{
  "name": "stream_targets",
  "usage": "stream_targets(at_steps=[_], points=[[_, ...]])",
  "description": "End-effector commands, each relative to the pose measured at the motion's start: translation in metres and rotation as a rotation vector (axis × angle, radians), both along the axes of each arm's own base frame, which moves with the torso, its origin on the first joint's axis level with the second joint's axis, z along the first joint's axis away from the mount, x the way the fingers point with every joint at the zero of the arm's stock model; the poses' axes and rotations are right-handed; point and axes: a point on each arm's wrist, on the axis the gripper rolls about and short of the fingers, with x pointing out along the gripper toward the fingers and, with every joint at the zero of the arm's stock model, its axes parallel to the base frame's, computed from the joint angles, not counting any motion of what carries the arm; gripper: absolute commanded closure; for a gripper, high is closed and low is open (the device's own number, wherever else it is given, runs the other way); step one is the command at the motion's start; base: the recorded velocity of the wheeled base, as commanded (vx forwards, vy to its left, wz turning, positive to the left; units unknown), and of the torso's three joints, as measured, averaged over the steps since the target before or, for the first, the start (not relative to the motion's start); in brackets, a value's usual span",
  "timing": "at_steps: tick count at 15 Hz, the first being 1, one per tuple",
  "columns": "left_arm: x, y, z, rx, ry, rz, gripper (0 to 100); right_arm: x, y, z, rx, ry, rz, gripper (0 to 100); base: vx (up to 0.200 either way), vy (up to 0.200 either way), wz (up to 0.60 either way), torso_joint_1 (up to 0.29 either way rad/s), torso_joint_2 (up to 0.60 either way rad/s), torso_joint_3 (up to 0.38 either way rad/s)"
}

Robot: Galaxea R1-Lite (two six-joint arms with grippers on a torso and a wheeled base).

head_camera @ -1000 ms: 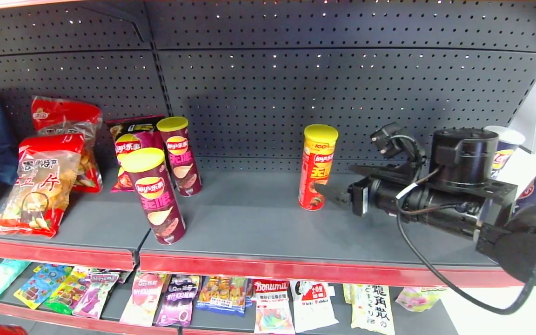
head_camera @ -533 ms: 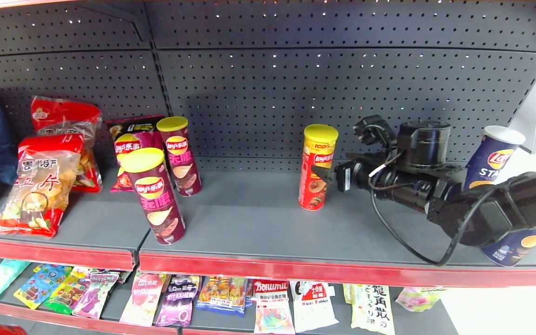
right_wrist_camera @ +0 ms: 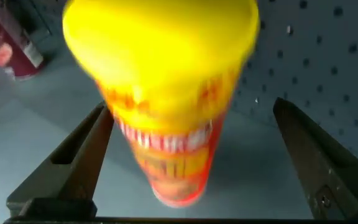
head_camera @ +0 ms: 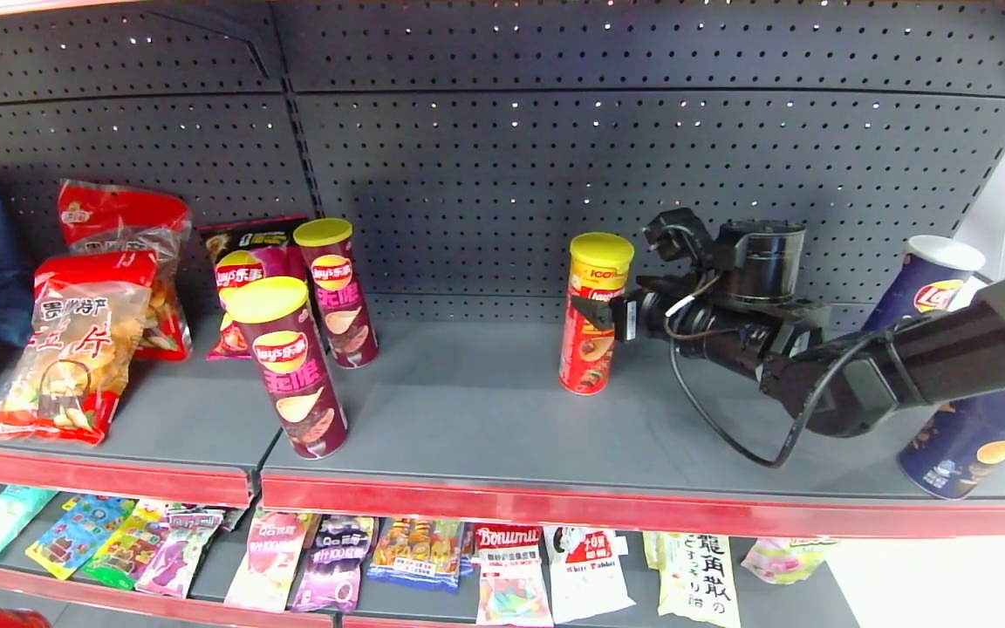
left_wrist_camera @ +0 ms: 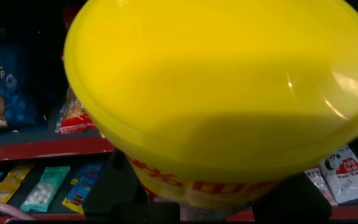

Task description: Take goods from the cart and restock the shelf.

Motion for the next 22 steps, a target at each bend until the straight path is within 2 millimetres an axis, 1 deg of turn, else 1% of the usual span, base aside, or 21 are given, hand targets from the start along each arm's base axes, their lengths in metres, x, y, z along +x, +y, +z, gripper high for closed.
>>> stream_targets(at_steps=[1,3,5,8,9,11,13,14,15,16,17,18,19,20,22], points=[[0.000,0.000,0.000,0.000,0.002,0.000,100,0.008,0.008,-0.005,-0.002,-0.001,0.008,0,0.000,0.000,0.00,0.000,0.00,0.000],[0.000,0.000,0.000,0.000,0.002,0.000,100,0.009,0.017,-0.004,0.002,-0.011,0.012,0,0.000,0.000,0.00,0.000,0.00,0.000],[0.001,0.000,0.000,-0.001,0.005,0.000,100,0.012,0.020,-0.006,0.002,-0.013,0.011,0,0.000,0.000,0.00,0.000,0.00,0.000],[0.001,0.000,0.000,-0.001,0.006,0.000,100,0.022,0.023,-0.014,-0.005,-0.025,-0.037,0,0.000,0.000,0.00,0.000,0.00,0.000],[0.001,0.000,0.000,-0.001,0.005,0.000,100,0.022,0.023,-0.014,-0.004,-0.028,-0.038,100,0.000,0.000,0.00,0.000,0.00,0.000],[0.001,0.000,0.000,-0.001,0.006,0.000,100,0.019,0.028,-0.018,-0.006,-0.037,-0.042,100,0.000,0.000,0.00,0.000,0.00,0.000],[0.001,0.000,0.000,-0.001,0.005,0.000,100,0.015,0.033,-0.015,-0.007,-0.045,-0.064,100,0.000,0.000,0.00,0.000,0.00,0.000],[0.001,0.000,0.001,0.000,0.002,0.000,100,0.005,0.038,-0.003,-0.003,-0.067,-0.089,100,0.000,0.000,0.00,0.000,0.00,0.000],[0.001,0.000,0.002,0.000,0.002,0.000,100,0.000,0.039,0.001,-0.007,-0.070,-0.102,100,0.000,0.000,0.00,0.000,0.00,0.000],[0.001,0.000,0.003,0.000,0.002,0.000,100,-0.015,0.041,0.011,-0.013,-0.074,-0.125,100,0.000,0.000,0.00,0.000,0.00,0.000],[0.001,0.000,0.003,0.000,0.002,0.000,100,-0.036,0.041,0.020,-0.033,-0.070,-0.185,100,0.000,0.000,0.00,0.000,0.00,0.000],[0.001,0.000,0.004,0.000,0.000,0.007,100,-0.046,0.040,0.026,-0.033,-0.077,-0.211,100,0.000,0.000,0.00,0.000,0.00,0.000],[0.001,0.000,0.005,-0.001,-0.001,0.015,100,-0.052,0.039,0.028,-0.033,-0.079,-0.223,100,0.000,0.000,0.00,0.000,0.00,0.000],[0.001,0.001,0.006,-0.001,-0.001,0.023,100,-0.067,0.036,0.030,-0.040,-0.074,-0.237,100,0.000,0.000,0.00,0.000,0.00,0.000],[0.001,0.001,0.009,-0.001,-0.006,0.023,100,-0.087,0.034,0.029,-0.046,-0.065,-0.237,100,0.000,0.000,0.00,0.000,0.00,0.000]])
